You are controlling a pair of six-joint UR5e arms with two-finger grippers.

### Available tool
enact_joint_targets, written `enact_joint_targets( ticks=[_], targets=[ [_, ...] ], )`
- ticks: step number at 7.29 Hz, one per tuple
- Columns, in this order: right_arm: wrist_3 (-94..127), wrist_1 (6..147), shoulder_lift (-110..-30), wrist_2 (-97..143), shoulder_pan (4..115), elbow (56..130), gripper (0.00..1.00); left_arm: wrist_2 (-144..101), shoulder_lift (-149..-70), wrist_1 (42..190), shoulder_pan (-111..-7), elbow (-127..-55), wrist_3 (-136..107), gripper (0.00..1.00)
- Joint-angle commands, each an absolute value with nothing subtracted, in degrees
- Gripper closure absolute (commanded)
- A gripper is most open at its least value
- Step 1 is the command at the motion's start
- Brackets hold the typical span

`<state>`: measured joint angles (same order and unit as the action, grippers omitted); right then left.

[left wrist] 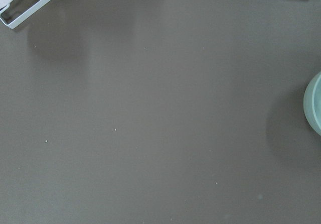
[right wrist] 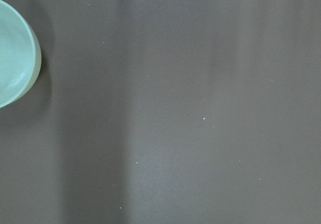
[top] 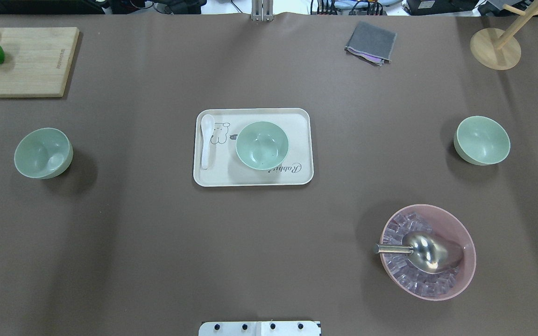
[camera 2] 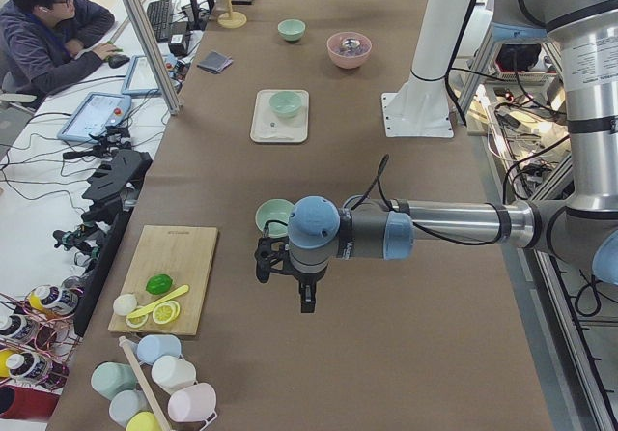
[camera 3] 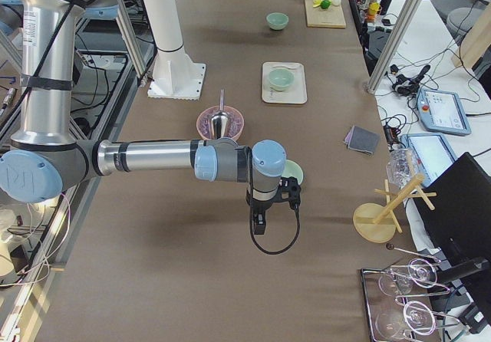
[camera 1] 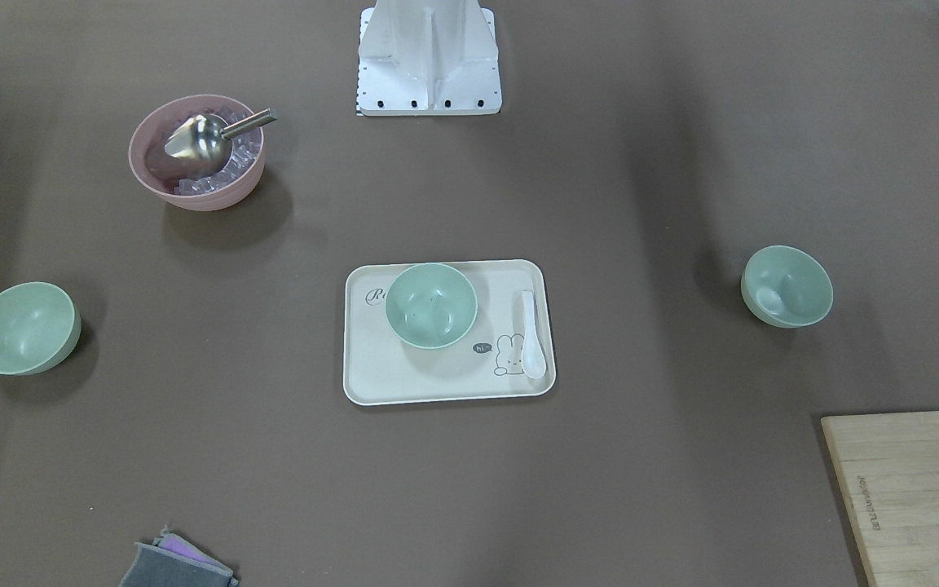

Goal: Stack green bowls together

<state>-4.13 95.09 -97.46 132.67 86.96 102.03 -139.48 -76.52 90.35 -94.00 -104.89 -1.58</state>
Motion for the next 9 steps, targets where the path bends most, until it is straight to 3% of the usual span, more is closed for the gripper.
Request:
enact_joint_targets(
  ticks=[1,7,9],
  targets=[
    [-4.13,94.75,-97.47,132.71,86.23,102.04,0.0,-139.66,-76.46,90.44,-93.96,-105.03,-1.67,0.02],
    [-3.25,84.9,-95.27,132.89,82.44,101.78,0.0,-140.01,-78.47,95.51,-93.87,-105.03,-2.1,0.02],
    [-3.25,84.21,-95.19,132.72,82.53,105.71,0.0,-139.83,-79.79,99.83,-93.96,-104.41,-2.2,0.02]
  ],
)
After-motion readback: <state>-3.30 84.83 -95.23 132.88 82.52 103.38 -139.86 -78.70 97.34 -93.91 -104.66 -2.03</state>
